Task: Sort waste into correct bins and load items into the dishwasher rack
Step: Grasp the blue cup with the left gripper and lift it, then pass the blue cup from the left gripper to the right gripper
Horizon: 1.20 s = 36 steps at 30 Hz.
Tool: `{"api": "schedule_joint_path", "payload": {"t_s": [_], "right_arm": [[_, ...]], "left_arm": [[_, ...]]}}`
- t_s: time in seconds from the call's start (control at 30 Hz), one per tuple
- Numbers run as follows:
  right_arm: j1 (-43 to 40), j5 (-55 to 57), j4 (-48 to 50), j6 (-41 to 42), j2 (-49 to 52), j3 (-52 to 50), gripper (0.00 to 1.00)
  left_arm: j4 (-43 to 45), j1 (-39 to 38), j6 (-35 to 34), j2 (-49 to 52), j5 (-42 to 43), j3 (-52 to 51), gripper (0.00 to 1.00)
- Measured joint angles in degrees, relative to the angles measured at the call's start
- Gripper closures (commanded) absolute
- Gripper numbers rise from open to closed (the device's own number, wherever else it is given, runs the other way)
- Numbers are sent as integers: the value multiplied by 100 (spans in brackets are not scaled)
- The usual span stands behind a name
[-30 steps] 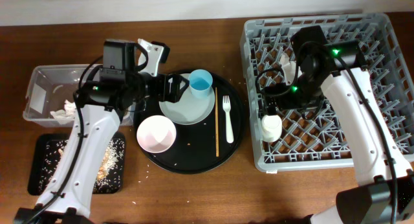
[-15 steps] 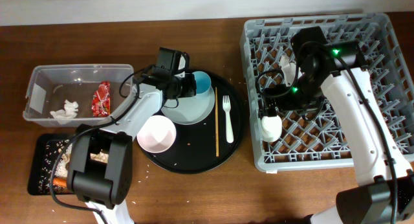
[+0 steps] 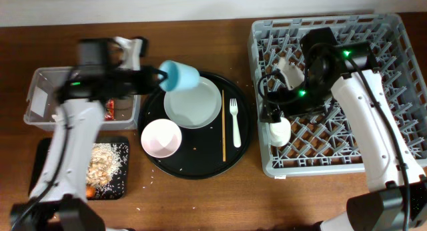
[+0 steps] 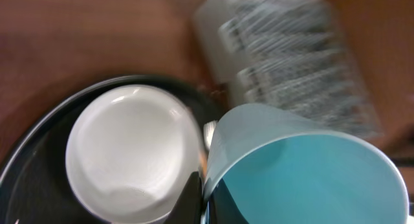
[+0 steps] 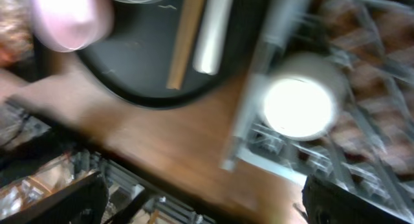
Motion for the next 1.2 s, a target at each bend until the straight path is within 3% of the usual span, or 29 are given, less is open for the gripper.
{"api": "schedule_joint_path", "payload": {"t_s": [0.07,0.13,0.17,0.23,0.37,0.5,0.57,0.87,0.93,0.97,1.13,1.17,1.2], "right_arm": [[0,-1602,221,-942,0,-2,2],[0,-2715,597,-1484,0,-2,0],[0,-2889,789,-1528,0,-7,1],[0,-3366,1154,-1622,0,-2,1],[0,-4100,1353,-1652,0,-2,1],[264,-4378,1353,-1655,0,-2,0],[402,-4398,1353,-1657,0,-2,8],[568,-4542,1668,-1784,0,-2,8],[568,-4695,1867,-1781,2,-2,13],[568,-4717,2015,-1770,2,-4,24],[568,-4758,2114,-1808,11,-4,44],[568,-4784,2140,-1825,11,-4,44],[568,-4784,2151,-1832,11,-4,44]], "left_arm": [[-17,741,691,-22,2367,20,100],[-24,546,1248,-17,3912,20,100],[-13,450,1346,-13,4030,20,100],[-11,-155,1611,2,4131,20,100],[92,-623,1746,2,3799,20,100],[120,-675,1746,2,3622,20,100],[127,-675,1746,2,3571,20,100],[743,-669,1427,2,3694,20,100],[785,-669,1370,2,3753,20,100],[787,-669,1366,2,3770,20,100],[780,-667,1314,2,3875,26,99],[780,-651,1307,2,3875,26,83],[778,-651,1307,2,3877,31,79]]}}
